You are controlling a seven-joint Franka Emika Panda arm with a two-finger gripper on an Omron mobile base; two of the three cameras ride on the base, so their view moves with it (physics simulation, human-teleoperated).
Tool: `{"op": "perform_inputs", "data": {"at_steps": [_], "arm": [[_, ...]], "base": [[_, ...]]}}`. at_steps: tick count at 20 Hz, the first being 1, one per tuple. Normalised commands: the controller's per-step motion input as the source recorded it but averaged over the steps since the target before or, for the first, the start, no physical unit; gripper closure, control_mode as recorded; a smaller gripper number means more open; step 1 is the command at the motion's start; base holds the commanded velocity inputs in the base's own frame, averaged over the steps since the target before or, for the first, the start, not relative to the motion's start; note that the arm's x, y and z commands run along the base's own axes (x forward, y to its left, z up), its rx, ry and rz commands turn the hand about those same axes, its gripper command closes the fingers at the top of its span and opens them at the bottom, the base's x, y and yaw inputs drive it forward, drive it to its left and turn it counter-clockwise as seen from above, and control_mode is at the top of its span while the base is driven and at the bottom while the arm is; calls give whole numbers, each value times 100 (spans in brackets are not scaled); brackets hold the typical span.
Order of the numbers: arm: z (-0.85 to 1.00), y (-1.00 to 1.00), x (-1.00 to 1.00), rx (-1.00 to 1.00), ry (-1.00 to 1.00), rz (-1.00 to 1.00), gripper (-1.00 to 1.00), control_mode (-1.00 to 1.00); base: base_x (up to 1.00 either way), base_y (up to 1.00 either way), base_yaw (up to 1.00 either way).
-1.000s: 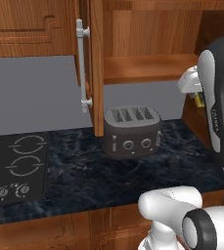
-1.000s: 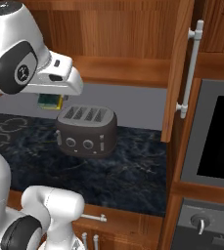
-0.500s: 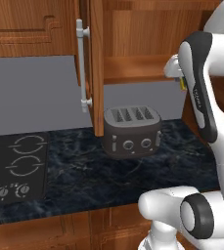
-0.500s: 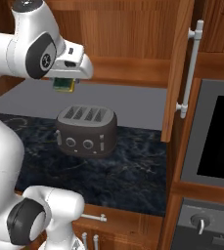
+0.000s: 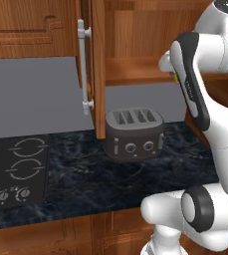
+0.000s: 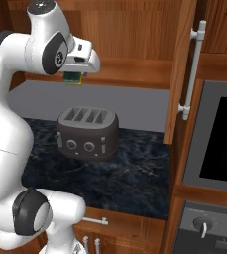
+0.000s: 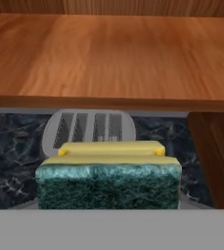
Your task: Pick up the sponge and sponge from the sink, and place them back in the cabinet, and close the cabinet doors.
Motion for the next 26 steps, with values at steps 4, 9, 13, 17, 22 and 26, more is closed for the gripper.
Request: {"op": "perform_inputs", "data": {"at_steps": [4, 9, 13, 17, 22, 26], "arm": [[0, 0, 39, 0, -7, 0, 100, -100], [0, 0, 46, 0, -6, 0, 100, -100], [0, 0, 56, 0, -3, 0, 100, -100], [-1, 0, 59, 0, -2, 0, 100, -100], [0, -1, 49, 0, 0, 0, 100, -100], [0, -9, 37, 0, 0, 0, 100, -100]], "base": [[0, 0, 0], [0, 0, 0], [0, 0, 0], [0, 0, 0], [0, 0, 0], [0, 0, 0]]}}
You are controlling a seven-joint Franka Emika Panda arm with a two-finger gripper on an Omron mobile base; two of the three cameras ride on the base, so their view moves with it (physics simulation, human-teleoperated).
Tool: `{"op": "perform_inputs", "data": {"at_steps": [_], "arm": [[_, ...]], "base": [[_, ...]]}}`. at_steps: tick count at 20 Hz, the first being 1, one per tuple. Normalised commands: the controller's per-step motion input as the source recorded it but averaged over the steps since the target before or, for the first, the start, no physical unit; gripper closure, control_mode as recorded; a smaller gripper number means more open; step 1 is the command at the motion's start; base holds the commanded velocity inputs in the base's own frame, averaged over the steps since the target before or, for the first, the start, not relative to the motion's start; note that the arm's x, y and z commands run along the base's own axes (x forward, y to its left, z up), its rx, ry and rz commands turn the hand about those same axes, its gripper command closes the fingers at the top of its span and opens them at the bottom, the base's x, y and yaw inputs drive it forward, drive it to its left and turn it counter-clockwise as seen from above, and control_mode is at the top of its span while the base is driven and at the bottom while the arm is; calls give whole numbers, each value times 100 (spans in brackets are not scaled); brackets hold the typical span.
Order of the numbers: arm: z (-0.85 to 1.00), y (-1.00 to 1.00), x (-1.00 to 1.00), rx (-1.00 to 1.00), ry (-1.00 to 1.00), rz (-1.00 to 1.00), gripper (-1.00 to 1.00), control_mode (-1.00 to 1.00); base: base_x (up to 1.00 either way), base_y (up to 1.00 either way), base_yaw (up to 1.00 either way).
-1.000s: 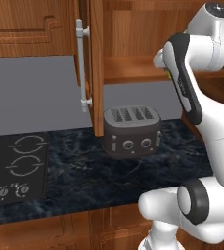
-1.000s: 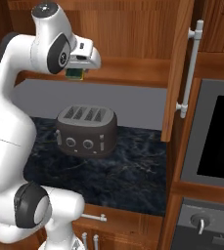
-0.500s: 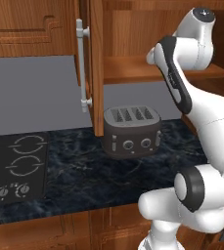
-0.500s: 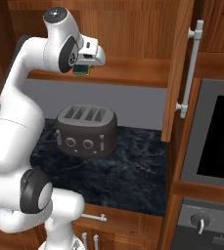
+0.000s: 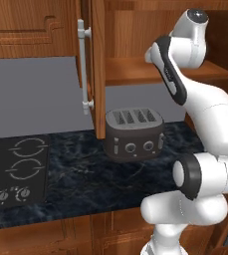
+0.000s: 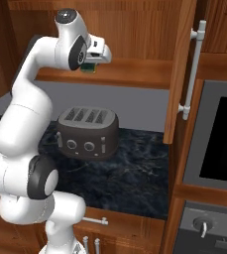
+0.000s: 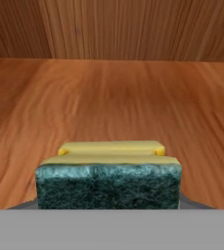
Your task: Pick up the sponge and sponge from the sink, and place them back in the cabinet, and close the cabinet doors.
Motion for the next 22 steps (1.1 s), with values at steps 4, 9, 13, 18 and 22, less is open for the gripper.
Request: {"op": "perform_inputs", "data": {"at_steps": [4, 9, 13, 18, 22], "arm": [[-6, -3, 31, 0, 0, 0, 100, -100], [-13, 0, 27, 0, 0, 0, 100, -100], [-17, 0, 23, 0, 0, 0, 100, -100], [-16, 0, 26, 0, 0, 0, 100, -100], [-14, 0, 25, 0, 0, 0, 100, -100]], "base": [[0, 0, 0], [0, 0, 0], [0, 0, 0], [0, 0, 0], [0, 0, 0]]}}
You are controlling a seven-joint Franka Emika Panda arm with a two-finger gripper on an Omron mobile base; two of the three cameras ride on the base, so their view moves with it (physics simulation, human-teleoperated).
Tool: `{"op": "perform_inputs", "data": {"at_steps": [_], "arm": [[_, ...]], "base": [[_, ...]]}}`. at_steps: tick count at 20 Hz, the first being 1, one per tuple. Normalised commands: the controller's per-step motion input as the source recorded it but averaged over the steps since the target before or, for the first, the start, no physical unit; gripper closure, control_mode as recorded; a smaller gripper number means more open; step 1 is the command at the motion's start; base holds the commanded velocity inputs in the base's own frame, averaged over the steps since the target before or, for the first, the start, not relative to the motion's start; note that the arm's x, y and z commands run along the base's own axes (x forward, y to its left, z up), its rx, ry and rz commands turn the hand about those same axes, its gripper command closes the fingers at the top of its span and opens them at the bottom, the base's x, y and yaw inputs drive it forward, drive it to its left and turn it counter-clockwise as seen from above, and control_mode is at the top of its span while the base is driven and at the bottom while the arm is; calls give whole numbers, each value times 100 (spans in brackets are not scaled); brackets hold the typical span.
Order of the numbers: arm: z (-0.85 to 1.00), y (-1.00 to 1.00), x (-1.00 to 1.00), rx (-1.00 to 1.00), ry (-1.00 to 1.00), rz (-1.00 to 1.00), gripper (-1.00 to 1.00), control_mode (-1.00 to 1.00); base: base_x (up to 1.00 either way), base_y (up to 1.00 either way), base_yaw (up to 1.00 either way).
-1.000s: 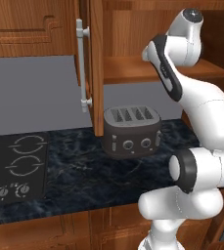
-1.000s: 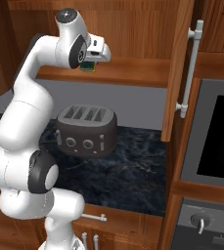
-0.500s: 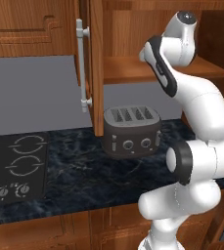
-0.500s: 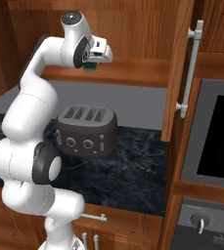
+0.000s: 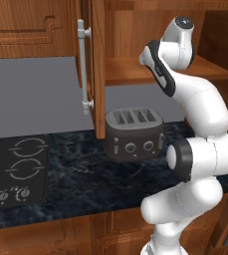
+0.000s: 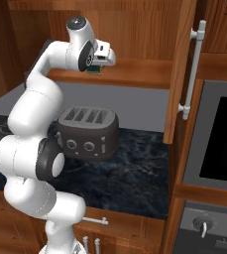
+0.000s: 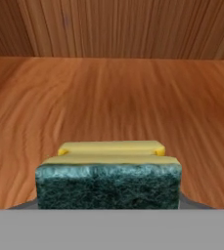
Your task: Pick up the sponge and sponge from the sink, and place them back in the cabinet, and close the cabinet doors.
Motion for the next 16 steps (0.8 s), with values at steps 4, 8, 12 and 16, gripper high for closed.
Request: {"op": "perform_inputs", "data": {"at_steps": [4, 8, 12, 16], "arm": [[-12, 0, 27, 0, 0, 0, 100, -100], [-7, 0, 24, 0, 0, 0, 100, -100], [0, 0, 9, 0, 0, 0, -100, -100], [0, 0, 0, 0, 0, 0, -100, -100]], "base": [[0, 0, 0], [0, 0, 0], [0, 0, 0], [0, 0, 0]]}}
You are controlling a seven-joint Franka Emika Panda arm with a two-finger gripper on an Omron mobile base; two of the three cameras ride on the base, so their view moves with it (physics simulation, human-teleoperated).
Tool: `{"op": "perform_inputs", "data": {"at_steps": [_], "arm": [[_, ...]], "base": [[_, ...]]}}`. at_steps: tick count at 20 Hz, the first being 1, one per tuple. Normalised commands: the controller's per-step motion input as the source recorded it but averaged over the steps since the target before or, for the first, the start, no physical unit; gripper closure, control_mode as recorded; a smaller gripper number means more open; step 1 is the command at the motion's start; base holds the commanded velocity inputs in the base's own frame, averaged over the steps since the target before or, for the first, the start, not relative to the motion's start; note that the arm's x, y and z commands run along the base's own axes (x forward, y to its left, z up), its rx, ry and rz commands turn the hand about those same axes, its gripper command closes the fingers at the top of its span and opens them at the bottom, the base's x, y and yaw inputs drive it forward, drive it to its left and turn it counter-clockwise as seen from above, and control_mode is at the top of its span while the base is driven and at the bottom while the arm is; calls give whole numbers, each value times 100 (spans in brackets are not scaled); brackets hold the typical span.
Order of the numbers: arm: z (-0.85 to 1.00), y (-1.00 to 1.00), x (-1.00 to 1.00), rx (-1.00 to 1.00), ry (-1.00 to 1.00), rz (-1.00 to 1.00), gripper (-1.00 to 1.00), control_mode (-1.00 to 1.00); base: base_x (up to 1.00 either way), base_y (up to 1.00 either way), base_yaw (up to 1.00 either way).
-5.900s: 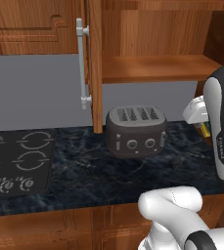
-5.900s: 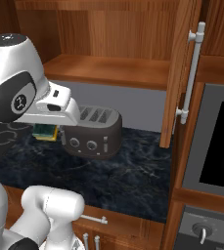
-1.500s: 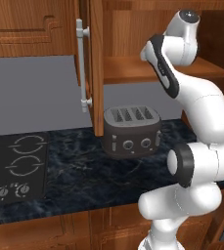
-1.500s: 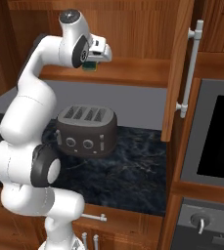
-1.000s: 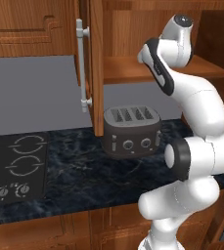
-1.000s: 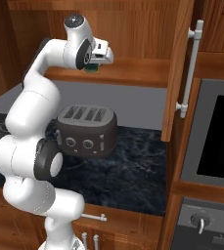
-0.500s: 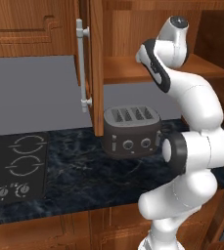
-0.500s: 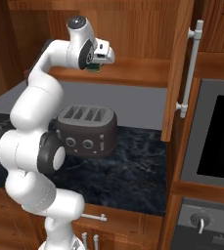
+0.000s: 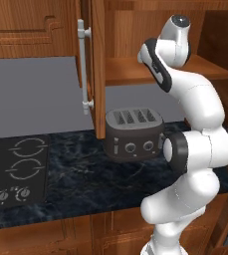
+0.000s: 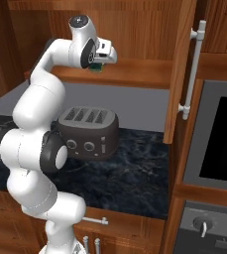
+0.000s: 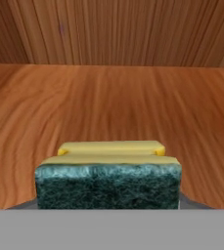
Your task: Pick up the sponge and sponge from the sink, and place them back in the cabinet, and close the cabinet doors.
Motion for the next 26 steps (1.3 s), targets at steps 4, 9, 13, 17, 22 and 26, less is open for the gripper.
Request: {"op": "perform_inputs", "data": {"at_steps": [4, 9, 13, 17, 22, 26], "arm": [[0, 0, 0, 0, 0, 0, -100, -100], [0, 0, 0, 0, 0, 0, -100, -100], [0, 0, 0, 0, 0, 0, -100, -100], [-7, 0, -12, 0, -1, 0, -100, -100], [-17, -1, -57, 0, -7, 0, -100, -100], [-6, -6, -87, 0, -12, 0, -100, -100]], "base": [[0, 0, 0], [0, 0, 0], [0, 0, 0], [0, 0, 0], [0, 0, 0], [0, 0, 0]]}}
